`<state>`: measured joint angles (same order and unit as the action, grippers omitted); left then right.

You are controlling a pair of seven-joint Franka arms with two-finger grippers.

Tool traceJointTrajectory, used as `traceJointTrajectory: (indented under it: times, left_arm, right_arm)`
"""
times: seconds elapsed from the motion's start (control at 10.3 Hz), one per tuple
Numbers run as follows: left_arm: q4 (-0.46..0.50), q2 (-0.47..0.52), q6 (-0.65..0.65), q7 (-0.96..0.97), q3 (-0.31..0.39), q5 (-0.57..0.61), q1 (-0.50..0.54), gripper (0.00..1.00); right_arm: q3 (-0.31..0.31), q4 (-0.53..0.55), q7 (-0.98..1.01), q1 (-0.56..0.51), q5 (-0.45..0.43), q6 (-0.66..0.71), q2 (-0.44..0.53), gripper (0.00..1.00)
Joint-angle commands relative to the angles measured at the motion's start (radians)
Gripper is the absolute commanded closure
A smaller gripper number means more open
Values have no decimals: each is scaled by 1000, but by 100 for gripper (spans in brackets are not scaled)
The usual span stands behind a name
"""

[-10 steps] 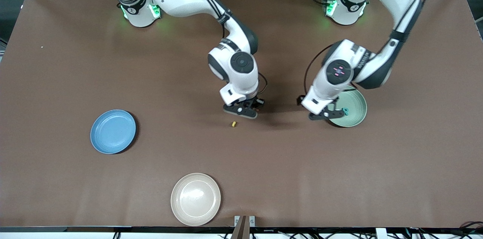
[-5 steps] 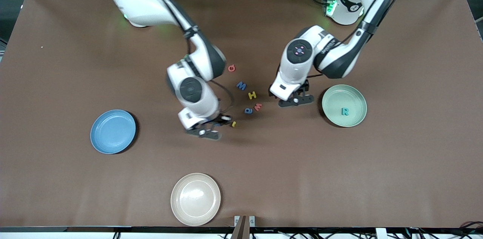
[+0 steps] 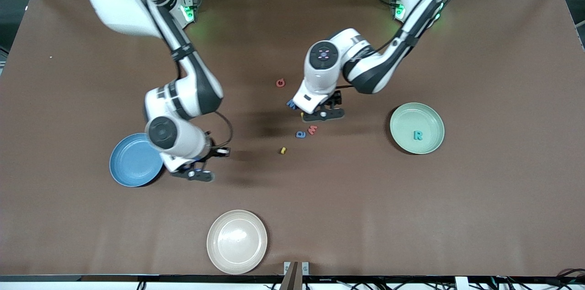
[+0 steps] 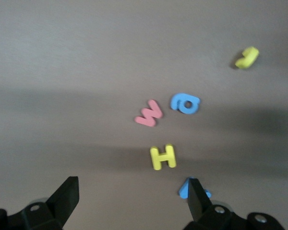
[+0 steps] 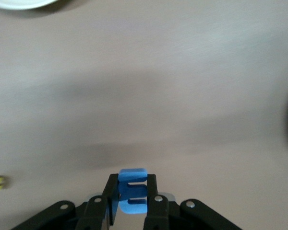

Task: Sort upper and lower case letters into plates
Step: 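Carry the E toward the blue plate while the left gripper reaches the H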

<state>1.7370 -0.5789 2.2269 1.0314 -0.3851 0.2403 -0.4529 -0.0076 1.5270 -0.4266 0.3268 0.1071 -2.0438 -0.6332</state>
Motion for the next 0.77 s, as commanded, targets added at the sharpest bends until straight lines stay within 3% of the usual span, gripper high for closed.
traceJointTrajectory:
  times: [0.0, 0.19, 0.68]
  left_arm:
    - [-66, -73, -13, 9, 55, -16, -66, 3]
    - [-66, -91, 0, 41, 55, -16, -64, 6]
    - [-50, -148, 109, 153, 63, 7, -69, 10]
  right_arm:
    - [18, 56, 64, -70, -76, 40, 52, 100]
    - [18, 84, 69, -80, -173, 39, 67, 100]
    - [20, 119, 230, -169, -175, 33, 89, 100]
